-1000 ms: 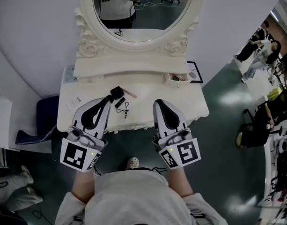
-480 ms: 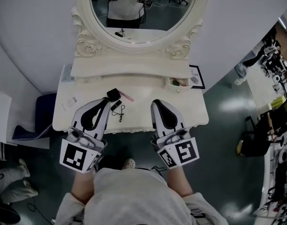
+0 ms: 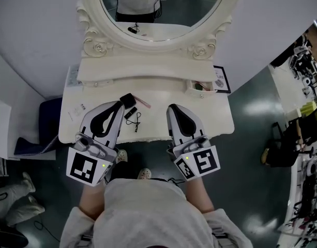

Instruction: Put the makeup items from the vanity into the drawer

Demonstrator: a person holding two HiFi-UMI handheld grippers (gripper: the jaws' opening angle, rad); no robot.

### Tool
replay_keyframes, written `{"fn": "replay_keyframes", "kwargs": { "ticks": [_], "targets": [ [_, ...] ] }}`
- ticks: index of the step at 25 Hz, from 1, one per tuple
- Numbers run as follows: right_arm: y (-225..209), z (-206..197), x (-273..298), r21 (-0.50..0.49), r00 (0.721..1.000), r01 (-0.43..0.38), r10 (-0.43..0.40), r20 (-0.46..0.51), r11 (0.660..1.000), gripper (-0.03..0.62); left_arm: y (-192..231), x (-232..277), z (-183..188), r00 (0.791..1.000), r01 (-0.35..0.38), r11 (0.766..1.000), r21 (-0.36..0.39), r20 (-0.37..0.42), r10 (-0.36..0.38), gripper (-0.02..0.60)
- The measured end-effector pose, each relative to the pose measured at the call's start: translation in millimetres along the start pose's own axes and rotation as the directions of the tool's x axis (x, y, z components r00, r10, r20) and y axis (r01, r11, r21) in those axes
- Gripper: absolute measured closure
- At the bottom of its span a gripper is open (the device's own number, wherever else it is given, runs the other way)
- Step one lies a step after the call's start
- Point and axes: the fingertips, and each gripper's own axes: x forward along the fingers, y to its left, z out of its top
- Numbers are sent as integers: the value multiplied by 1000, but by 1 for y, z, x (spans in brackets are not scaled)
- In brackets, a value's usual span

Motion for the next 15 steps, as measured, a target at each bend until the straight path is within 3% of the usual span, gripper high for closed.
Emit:
{"fn": "replay_keyframes", "kwargs": {
  "ticks": [6,15],
  "targets": [
    [-1,-26,23,20,996,38,-36,-87,999,569,20,10,-15,999,46,999,-8,-16,-46,568],
    [4,-76,47,48,966,101,-86,-245,994,569,42,24,-40,992,122,991,-48,-16,-123,567]
  ]
}}
